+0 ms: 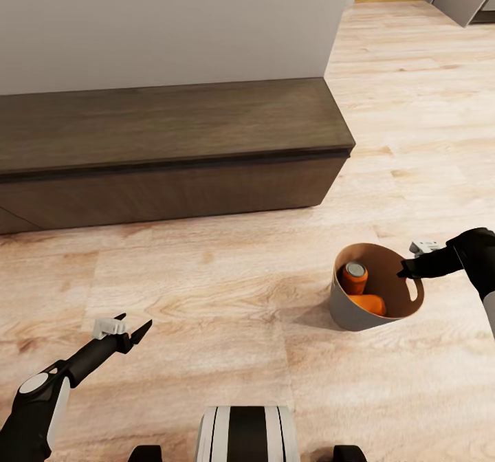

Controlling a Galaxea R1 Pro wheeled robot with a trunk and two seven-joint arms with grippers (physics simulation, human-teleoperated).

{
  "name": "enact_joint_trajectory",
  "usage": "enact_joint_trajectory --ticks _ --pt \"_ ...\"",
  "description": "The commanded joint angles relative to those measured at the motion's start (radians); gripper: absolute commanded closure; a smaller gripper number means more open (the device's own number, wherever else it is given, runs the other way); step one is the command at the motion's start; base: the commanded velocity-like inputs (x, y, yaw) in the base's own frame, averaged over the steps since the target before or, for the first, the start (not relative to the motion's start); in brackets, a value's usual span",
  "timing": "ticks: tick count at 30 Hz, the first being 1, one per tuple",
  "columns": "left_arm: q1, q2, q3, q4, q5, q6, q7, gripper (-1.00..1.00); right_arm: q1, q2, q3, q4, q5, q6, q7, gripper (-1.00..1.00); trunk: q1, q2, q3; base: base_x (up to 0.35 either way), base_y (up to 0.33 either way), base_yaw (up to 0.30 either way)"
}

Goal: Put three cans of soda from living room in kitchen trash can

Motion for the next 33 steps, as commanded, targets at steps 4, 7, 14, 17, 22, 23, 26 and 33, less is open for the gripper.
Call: enact_joint_trajectory --ticks 4,7,14,17,22,23,26,33 --pt "0.000 0.000 0.000 0.000 0.000 0.000 0.000 -1.00 0.001 0.041 -0.002 0.052 0.017 -0.018 -0.062 1.00 0.000 0.000 0.000 0.000 0.000 0.000" --pt "0.000 0.000 0.000 0.000 0.000 0.000 0.000 -1.00 0.001 0.041 -0.002 0.052 0.017 -0.018 -0.062 1.00 0.000 0.000 0.000 0.000 0.000 0.000" --pt "0.000 -0.001 0.000 0.000 0.000 0.000 0.000 -1.00 0.001 0.042 -0.002 0.052 0.016 -0.018 -0.062 -1.00 0.000 0.000 0.000 0.000 0.000 0.000" --pt "0.000 -0.001 0.000 0.000 0.000 0.000 0.000 -1.00 0.001 0.042 -0.002 0.052 0.016 -0.018 -0.062 -1.00 0.000 0.000 0.000 0.000 0.000 0.000" --pt "0.000 -0.001 0.000 0.000 0.000 -0.001 0.000 -1.00 0.001 0.042 -0.002 0.051 0.016 -0.018 -0.062 -1.00 0.000 0.000 0.000 0.000 0.000 0.000" --pt "0.000 -0.001 0.000 0.000 0.000 -0.001 0.000 -1.00 0.001 0.042 -0.002 0.051 0.016 -0.018 -0.062 -1.00 0.000 0.000 0.000 0.000 0.000 0.000" --pt "0.000 -0.001 0.000 0.000 0.000 -0.002 0.000 -1.00 0.001 0.042 -0.002 0.051 0.016 -0.018 -0.062 -1.00 0.000 0.000 0.000 0.000 0.000 0.000" --pt "0.000 0.000 0.000 0.000 0.000 -0.002 0.000 -1.00 0.001 0.040 -0.002 0.051 0.016 -0.018 -0.061 -1.00 0.000 0.000 0.000 0.000 0.000 0.000"
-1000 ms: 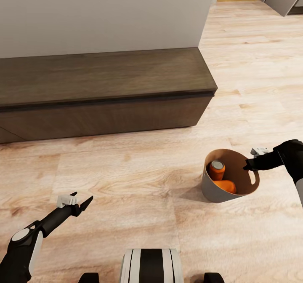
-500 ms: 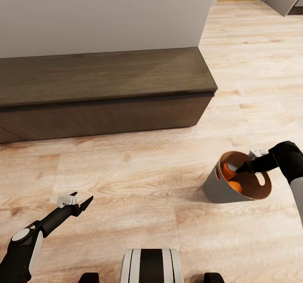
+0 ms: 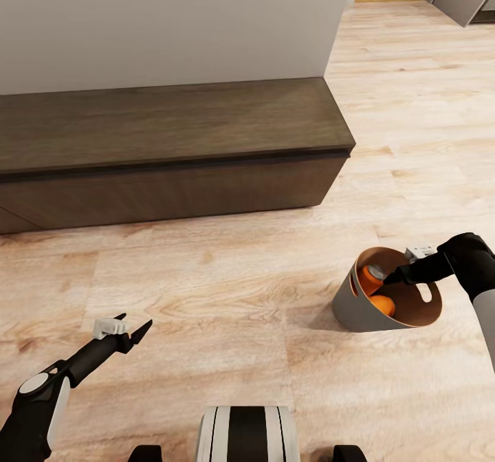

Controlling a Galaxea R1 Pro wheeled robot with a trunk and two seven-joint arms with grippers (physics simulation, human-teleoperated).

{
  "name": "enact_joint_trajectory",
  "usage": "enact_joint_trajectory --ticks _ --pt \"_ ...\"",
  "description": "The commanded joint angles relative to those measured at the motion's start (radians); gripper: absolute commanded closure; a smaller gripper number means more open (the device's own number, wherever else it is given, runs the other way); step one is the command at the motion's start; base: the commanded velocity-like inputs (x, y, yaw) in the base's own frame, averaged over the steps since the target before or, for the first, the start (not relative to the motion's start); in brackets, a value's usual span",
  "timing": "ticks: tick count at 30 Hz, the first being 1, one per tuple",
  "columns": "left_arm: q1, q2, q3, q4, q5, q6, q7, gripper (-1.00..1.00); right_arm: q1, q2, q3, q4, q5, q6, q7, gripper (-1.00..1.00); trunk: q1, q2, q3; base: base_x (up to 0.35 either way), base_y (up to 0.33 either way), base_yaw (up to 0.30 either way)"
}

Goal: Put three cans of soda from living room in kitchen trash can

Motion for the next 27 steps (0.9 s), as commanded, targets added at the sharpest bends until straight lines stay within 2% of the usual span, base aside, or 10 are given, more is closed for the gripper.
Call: enact_joint_trajectory --ticks 1,11,16,21,27 --pt "0.000 0.000 0.000 0.000 0.000 0.000 0.000 -1.00 0.001 0.011 -0.002 0.000 -0.028 0.014 0.004 -1.00 0.000 0.000 0.000 0.000 0.000 0.000" --pt "0.000 -0.001 0.000 0.000 -0.001 0.000 0.000 -1.00 0.001 0.011 -0.002 0.000 -0.028 0.014 0.004 -1.00 0.000 0.000 0.000 0.000 0.000 0.000" --pt "0.000 0.000 0.000 -0.001 -0.001 0.002 0.005 -1.00 0.001 0.011 -0.002 0.000 -0.028 0.014 0.005 -1.00 -0.002 0.001 0.019 0.000 0.000 0.000" --pt "0.000 0.000 -0.002 -0.001 0.002 0.003 0.068 -1.00 0.001 0.011 -0.002 0.000 -0.028 0.014 0.005 -1.00 -0.004 0.002 0.039 0.000 0.000 0.000" --pt "0.000 0.000 -0.002 -0.001 0.004 0.003 0.082 -1.00 0.001 0.012 -0.002 0.000 -0.028 0.014 0.005 -1.00 -0.007 0.004 0.062 0.000 0.000 0.000"
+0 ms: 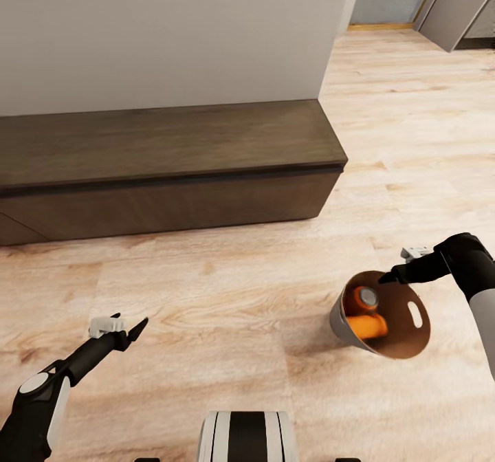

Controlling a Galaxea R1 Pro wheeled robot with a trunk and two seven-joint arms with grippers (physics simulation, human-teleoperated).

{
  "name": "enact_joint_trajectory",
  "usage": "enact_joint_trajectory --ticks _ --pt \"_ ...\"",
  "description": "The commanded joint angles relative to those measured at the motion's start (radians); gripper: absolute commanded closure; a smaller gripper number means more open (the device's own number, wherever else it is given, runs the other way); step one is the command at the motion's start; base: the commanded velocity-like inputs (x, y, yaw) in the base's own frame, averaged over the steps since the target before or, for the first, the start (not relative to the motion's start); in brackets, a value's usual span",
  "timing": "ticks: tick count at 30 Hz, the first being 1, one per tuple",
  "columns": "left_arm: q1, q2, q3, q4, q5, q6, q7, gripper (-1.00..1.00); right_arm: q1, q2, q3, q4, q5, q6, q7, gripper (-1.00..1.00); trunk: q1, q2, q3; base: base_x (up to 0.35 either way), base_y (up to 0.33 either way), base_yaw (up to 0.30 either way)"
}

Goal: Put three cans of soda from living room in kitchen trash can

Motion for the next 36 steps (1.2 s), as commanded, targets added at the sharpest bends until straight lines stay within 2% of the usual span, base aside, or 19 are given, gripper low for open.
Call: enact_joint_trajectory --ticks 1,31,36 --pt "0.000 0.000 0.000 0.000 0.000 0.000 0.001 -1.00 0.000 0.000 0.000 0.000 0.000 0.000 0.000 -1.00 0.000 0.000 0.004 0.000 0.000 0.000" --pt "0.000 0.000 0.000 0.000 -0.006 0.001 0.004 -1.00 0.007 0.002 0.001 0.000 -0.001 0.000 -0.001 -1.00 -0.014 0.007 0.120 0.000 0.000 0.000" --pt "0.000 0.000 0.000 0.000 -0.006 0.002 0.005 -1.00 0.009 0.001 0.001 0.000 0.000 0.000 0.026 -1.00 -0.016 0.008 0.139 0.000 0.000 0.000"
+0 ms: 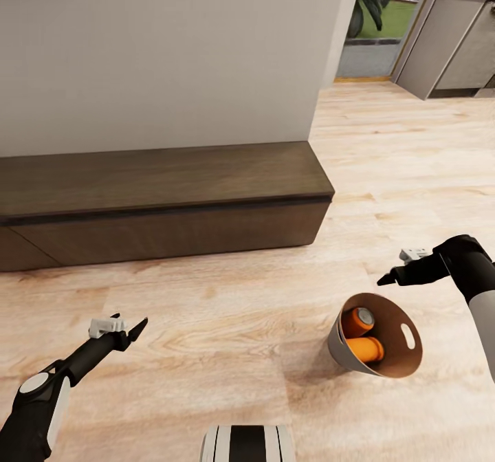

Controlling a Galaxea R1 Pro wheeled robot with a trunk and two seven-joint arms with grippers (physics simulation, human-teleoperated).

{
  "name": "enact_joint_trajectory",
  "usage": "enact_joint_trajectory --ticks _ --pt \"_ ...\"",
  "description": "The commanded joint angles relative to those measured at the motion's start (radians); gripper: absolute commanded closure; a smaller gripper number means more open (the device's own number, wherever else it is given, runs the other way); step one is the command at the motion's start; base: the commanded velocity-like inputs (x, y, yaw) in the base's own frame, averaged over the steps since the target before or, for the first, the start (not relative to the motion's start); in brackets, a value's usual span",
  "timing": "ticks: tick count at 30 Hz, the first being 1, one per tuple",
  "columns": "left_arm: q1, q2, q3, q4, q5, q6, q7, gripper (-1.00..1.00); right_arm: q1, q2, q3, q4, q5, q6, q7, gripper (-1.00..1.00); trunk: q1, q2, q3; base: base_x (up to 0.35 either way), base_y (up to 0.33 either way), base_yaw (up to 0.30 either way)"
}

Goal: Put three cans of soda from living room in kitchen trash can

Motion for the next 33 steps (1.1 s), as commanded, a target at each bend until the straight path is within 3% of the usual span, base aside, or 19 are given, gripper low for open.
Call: enact_joint_trajectory --ticks 1,14,23,28,33 --pt "0.000 0.000 0.000 0.000 0.000 0.000 0.000 -1.00 0.000 0.000 0.000 0.000 0.000 0.000 0.001 -1.00 0.000 0.000 0.004 0.000 0.000 0.000" --pt "0.000 0.000 0.000 0.000 0.000 0.000 0.000 -1.00 0.034 -0.001 -0.001 0.000 0.001 0.000 0.002 -1.00 -0.006 0.003 0.054 0.000 0.000 0.000" --pt "0.000 0.000 0.000 0.000 0.000 0.000 0.000 -1.00 0.071 -0.021 0.000 0.000 0.000 -0.002 -0.002 -1.00 -0.010 0.005 0.089 0.000 0.000 0.000" --pt "0.000 0.000 0.000 0.001 -0.001 0.000 0.001 -1.00 0.119 -0.026 -0.001 0.001 0.000 -0.085 -0.011 -1.00 -0.019 0.020 0.107 0.000 0.000 0.000" --pt "0.000 0.000 0.000 0.007 -0.002 0.000 0.012 -1.00 0.156 -0.025 -0.004 0.000 0.000 -0.110 -0.013 -1.00 -0.038 0.055 0.123 0.000 0.000 0.000"
